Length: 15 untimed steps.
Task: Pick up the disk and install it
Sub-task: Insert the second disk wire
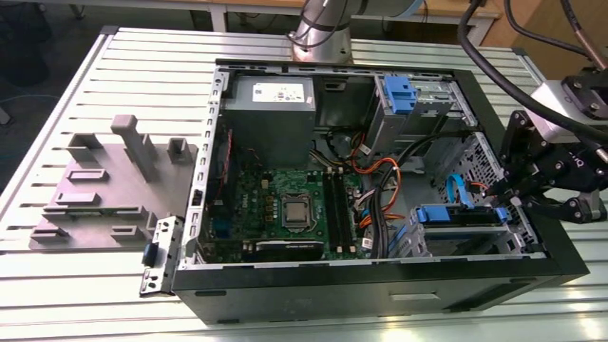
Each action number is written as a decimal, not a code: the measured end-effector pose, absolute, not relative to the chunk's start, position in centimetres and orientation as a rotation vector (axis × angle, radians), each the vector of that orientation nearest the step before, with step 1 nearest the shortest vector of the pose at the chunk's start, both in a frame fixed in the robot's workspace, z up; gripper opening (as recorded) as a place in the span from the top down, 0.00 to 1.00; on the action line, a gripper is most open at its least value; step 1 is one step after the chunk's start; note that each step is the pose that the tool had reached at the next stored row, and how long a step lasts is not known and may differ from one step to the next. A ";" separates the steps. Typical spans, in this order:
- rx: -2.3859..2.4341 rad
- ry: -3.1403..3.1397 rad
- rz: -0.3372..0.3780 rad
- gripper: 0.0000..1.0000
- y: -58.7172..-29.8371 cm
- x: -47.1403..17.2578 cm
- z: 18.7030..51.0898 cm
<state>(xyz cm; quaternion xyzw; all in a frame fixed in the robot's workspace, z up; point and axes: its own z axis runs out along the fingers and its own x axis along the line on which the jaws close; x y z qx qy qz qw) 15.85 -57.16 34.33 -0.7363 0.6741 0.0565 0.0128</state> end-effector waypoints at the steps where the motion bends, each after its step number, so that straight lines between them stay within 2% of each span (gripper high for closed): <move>1: -2.295 2.101 0.176 0.77 -57.1 15.9 34.2; 15: -2.295 2.100 0.176 0.77 -57.1 15.9 34.0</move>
